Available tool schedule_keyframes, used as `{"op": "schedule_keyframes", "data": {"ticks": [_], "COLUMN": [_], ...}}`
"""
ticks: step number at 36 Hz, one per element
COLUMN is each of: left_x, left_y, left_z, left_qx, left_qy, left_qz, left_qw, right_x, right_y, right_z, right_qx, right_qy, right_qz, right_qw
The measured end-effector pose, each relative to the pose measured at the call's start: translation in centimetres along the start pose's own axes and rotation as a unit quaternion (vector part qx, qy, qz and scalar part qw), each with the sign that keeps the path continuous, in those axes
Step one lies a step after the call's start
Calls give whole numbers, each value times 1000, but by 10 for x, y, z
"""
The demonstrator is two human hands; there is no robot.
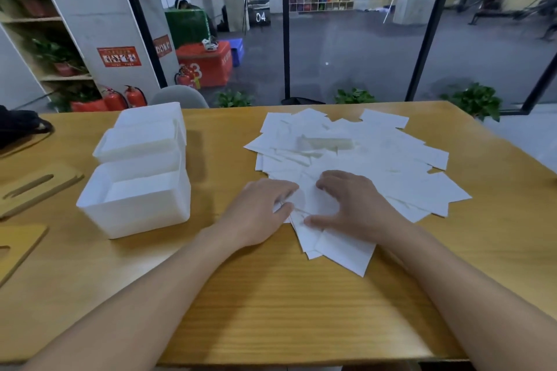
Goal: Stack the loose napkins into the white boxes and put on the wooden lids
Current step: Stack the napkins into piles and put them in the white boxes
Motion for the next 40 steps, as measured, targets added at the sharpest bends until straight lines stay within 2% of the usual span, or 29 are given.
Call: {"op": "schedule_keyframes", "data": {"ticks": [6,10,13,18,21,24,31,35,37,40], "left_x": [-17,-24,-23,-17,-14,-15,-15,-9,-7,-6], "left_y": [9,8,2,11,13,11,22,31,37,48], "left_z": [2,5,8,1,1,1,0,5,5,5], "left_qx": [70,128,168,218,198,177,202,219,223,258], "left_qy": [28,35,26,-39,-52,-45,-31,-31,-41,-54], "left_qz": [-5,-43,-43,-16,-13,-47,-119,-151,-171,-176], "left_qw": [997,990,985,975,979,982,972,964,959,948], "right_x": [-6,-7,-6,-3,-4,-4,3,8,8,5], "right_y": [8,4,2,6,12,18,24,30,34,36], "right_z": [12,26,28,18,15,15,21,16,15,15], "right_qx": [24,55,32,-76,-119,-166,-156,-150,-191,-300], "right_qy": [87,137,108,16,-15,-28,4,-11,-24,-56], "right_qz": [-16,-7,-14,-26,-47,-59,-62,-106,-119,-100], "right_qw": [996,989,994,997,992,984,986,983,974,947]}}
Point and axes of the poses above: each hand's wrist, its own x-axis away from the middle knuckle, its own y-axis out of the back of the hand, z = x × y, the point moved 5 cm from there along -x, towards the middle knuckle, and after that the axes turned 5 degrees about -z, right-handed, at the moved point
